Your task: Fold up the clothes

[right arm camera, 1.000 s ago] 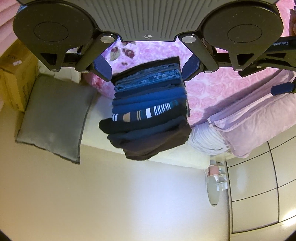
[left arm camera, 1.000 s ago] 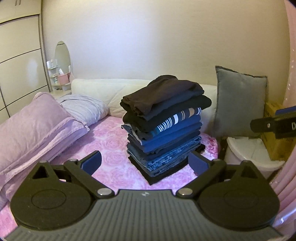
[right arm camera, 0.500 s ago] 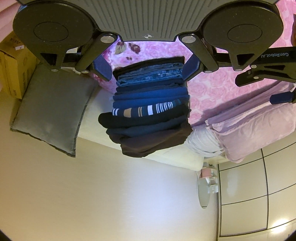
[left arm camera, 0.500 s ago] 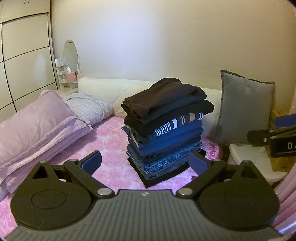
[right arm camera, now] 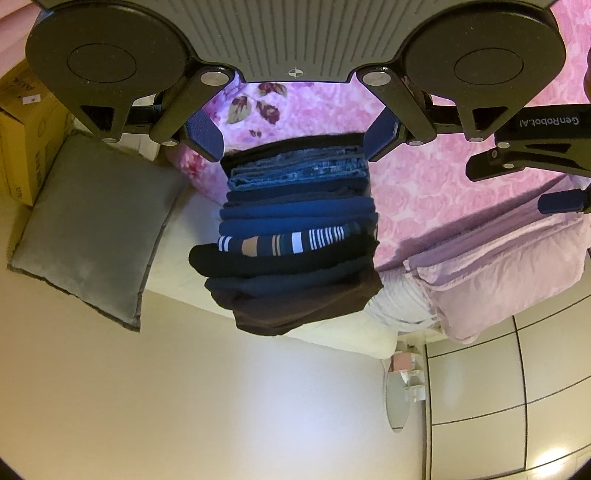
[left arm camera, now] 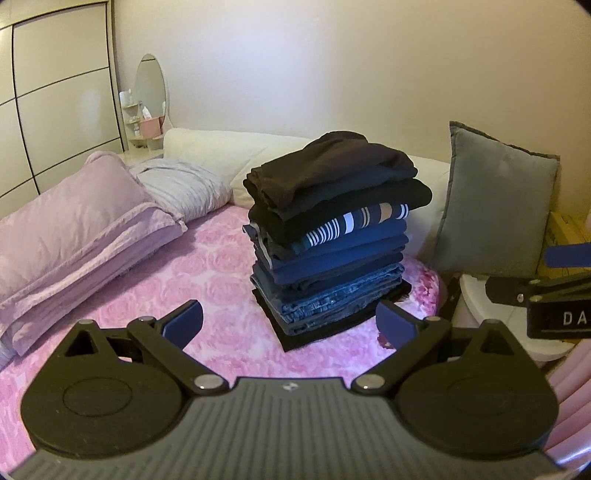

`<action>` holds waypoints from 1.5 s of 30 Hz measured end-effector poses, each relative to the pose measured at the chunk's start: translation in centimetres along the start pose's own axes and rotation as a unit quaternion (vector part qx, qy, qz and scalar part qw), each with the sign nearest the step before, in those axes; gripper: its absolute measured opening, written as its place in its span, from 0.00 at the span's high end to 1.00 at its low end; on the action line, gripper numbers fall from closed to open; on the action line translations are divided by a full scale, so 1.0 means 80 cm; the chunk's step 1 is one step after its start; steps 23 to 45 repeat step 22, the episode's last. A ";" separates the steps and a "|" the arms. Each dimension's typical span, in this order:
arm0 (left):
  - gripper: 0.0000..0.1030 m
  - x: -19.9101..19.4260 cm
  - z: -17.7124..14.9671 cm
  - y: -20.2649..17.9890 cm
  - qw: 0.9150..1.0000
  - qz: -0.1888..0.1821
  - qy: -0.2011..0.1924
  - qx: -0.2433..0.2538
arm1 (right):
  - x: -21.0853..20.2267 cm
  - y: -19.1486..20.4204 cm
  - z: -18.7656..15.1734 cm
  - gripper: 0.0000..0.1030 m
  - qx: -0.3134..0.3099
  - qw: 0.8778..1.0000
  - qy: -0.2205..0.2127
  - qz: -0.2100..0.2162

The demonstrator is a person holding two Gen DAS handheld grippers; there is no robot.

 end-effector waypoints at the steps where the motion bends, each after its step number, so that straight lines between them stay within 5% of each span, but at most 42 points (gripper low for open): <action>1: 0.04 0.001 -0.001 -0.001 1.000 -0.001 0.003 -0.003 | 0.001 -0.001 -0.001 0.17 0.000 1.000 0.001 0.001; 45: 0.04 0.021 -0.006 -0.023 1.000 0.018 0.015 -0.020 | 0.024 -0.024 -0.013 0.17 -0.004 1.000 0.020 0.020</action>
Point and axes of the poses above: each gripper's, at about its wrist camera, not at the fingertips, and x roughly the way its jaws point, y to its left, z to its top, the point moved 10 cm from there along x, roughly the way its jaws point, and after that the axes turned 1 degree about -z, right-handed, at the moved point
